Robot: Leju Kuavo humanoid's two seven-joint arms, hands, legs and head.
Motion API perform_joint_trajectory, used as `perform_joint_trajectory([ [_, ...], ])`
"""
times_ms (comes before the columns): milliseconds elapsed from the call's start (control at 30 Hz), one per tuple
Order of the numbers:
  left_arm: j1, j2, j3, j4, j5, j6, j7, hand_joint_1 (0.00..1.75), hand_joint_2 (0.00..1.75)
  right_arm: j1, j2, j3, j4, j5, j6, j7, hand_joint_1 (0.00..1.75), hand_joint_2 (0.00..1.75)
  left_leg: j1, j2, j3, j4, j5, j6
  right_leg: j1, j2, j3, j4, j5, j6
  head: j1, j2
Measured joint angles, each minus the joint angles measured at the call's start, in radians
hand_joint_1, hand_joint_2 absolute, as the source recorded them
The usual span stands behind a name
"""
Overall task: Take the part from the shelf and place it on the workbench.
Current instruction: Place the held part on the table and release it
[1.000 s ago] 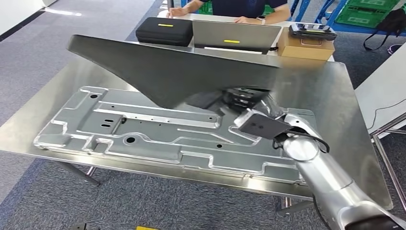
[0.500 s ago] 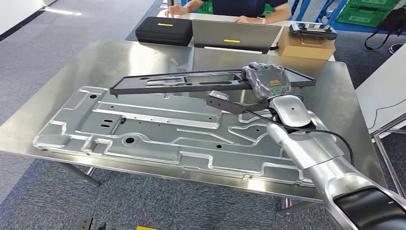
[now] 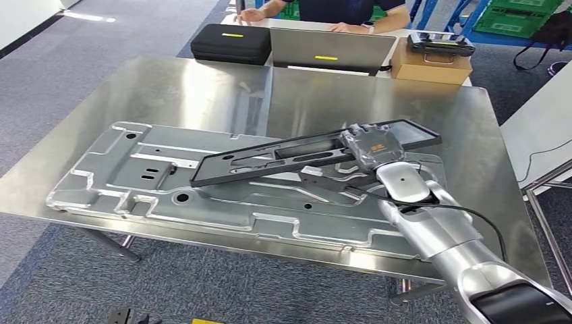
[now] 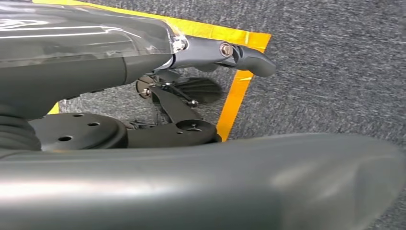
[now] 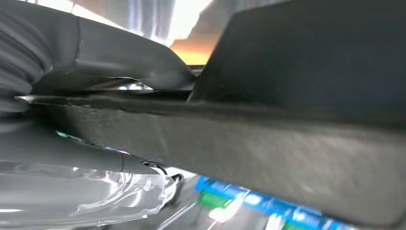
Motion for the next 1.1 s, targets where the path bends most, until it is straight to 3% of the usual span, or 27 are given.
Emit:
perform_joint_trajectory([
  [67,-0.001,0.000,-0.002,0.000,0.000,0.000,-0.001,0.00,1.75,0.004,0.000,0.003,0.032,-0.023,0.000,-0.023,0.00,0.00,0.000,0.000,0.000,0.000,0.000,0.000,0.000,0.000,0.000,0.000,0.000,0.000,0.000,0.000],
  [167,-0.001,0.000,-0.004,0.000,0.000,0.002,0.004,0.00,1.75,0.005,0.000,0.011,0.081,-0.077,0.002,-0.069,0.00,0.00,0.000,0.000,0.000,0.000,0.000,0.000,0.000,0.000,0.000,0.000,0.000,0.000,0.000,0.000],
  [300,-0.001,0.000,-0.006,0.000,0.000,0.002,0.000,0.00,0.00,-0.002,-0.001,0.028,0.144,-0.183,0.035,-0.149,0.00,0.00,0.000,0.000,0.000,0.000,0.000,0.000,0.000,0.000,0.000,0.000,0.000,0.000,0.000,0.000],
  [533,-0.001,0.000,-0.017,0.000,0.003,-0.001,-0.007,0.00,0.00,-0.101,-0.077,0.112,0.224,-0.466,0.227,-0.305,0.00,0.00,-0.001,0.000,0.000,0.000,0.000,0.000,-0.001,0.000,0.000,0.000,0.000,0.000,0.000,0.000],
  [667,0.000,0.001,-0.020,0.000,0.010,-0.005,-0.006,0.00,0.00,-0.182,-0.165,0.201,0.223,-0.670,0.324,-0.344,0.00,0.00,-0.001,0.000,0.001,0.000,0.000,0.000,-0.001,0.000,0.000,0.000,0.000,0.000,0.000,0.000],
  [833,0.003,0.004,-0.021,0.000,0.019,-0.013,-0.006,0.00,0.00,-0.227,-0.302,0.259,0.137,-1.019,0.384,-0.381,0.00,0.00,-0.002,-0.001,0.001,0.000,0.000,0.000,-0.001,-0.002,0.001,0.000,0.000,0.000,0.000,0.000],
  [967,0.003,0.006,-0.021,0.000,0.020,-0.021,-0.007,0.00,0.00,-0.180,-0.375,0.229,0.058,-1.260,0.375,-0.457,0.00,0.00,-0.001,-0.001,0.001,0.000,0.000,0.000,-0.001,-0.002,0.001,0.000,0.000,0.000,0.000,0.000],
  [1100,0.003,0.007,-0.022,0.000,0.021,-0.028,-0.008,0.00,0.00,-0.019,-0.354,0.073,-0.055,-1.424,0.368,-0.556,0.00,0.00,-0.001,-0.002,0.001,-0.001,0.000,0.000,0.001,-0.002,0.002,0.000,0.000,0.000,0.000,0.000],
])
